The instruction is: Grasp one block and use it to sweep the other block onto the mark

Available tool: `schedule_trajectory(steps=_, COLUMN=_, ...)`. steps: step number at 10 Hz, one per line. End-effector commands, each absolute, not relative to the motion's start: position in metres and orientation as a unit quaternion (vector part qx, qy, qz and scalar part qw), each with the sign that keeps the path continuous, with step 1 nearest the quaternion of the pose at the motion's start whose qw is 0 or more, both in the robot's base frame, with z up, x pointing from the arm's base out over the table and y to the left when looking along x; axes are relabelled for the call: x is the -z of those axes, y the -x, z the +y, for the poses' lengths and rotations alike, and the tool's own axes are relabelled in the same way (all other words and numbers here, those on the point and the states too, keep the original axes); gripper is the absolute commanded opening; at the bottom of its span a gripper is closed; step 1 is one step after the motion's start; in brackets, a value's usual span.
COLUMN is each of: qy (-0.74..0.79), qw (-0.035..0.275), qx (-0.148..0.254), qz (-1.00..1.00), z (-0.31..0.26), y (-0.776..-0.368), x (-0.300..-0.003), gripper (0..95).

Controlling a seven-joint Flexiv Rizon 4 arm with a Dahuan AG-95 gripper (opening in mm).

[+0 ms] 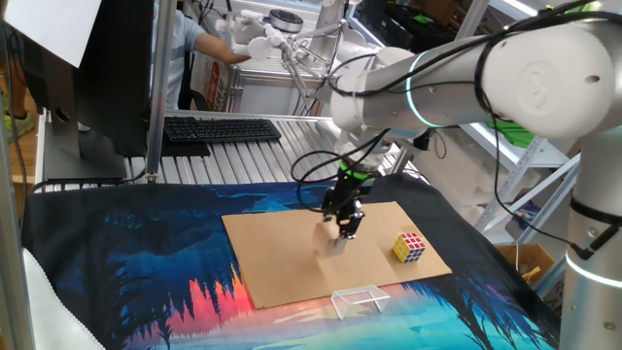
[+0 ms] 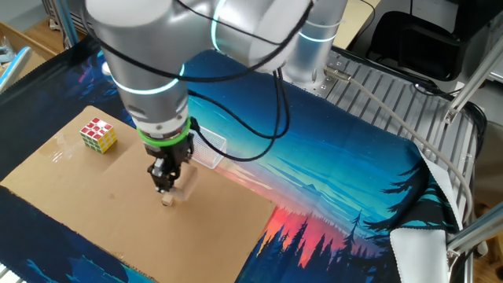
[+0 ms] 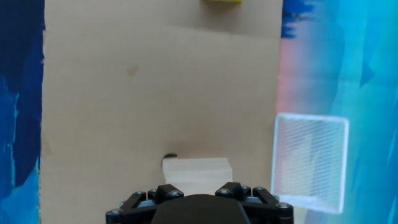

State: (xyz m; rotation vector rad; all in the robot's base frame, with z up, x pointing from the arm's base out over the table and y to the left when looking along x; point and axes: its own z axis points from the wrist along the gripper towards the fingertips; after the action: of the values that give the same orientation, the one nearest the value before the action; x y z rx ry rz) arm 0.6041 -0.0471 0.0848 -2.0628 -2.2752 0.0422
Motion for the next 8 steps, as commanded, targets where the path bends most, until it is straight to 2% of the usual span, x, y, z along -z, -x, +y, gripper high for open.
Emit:
schedule_trajectory(steps=1, qy=0.673, qw=0.031, qx=-0.012, qz=-0.739, z=-0.037, y=-0.599, x=-0.081, gripper=0.0)
schedule_trajectory(steps=8, qy=0.675, qw=0.017, qx=-0.019, qz=-0.737, z=-0.022, y=-0.604, x=-0.056, gripper=0.0)
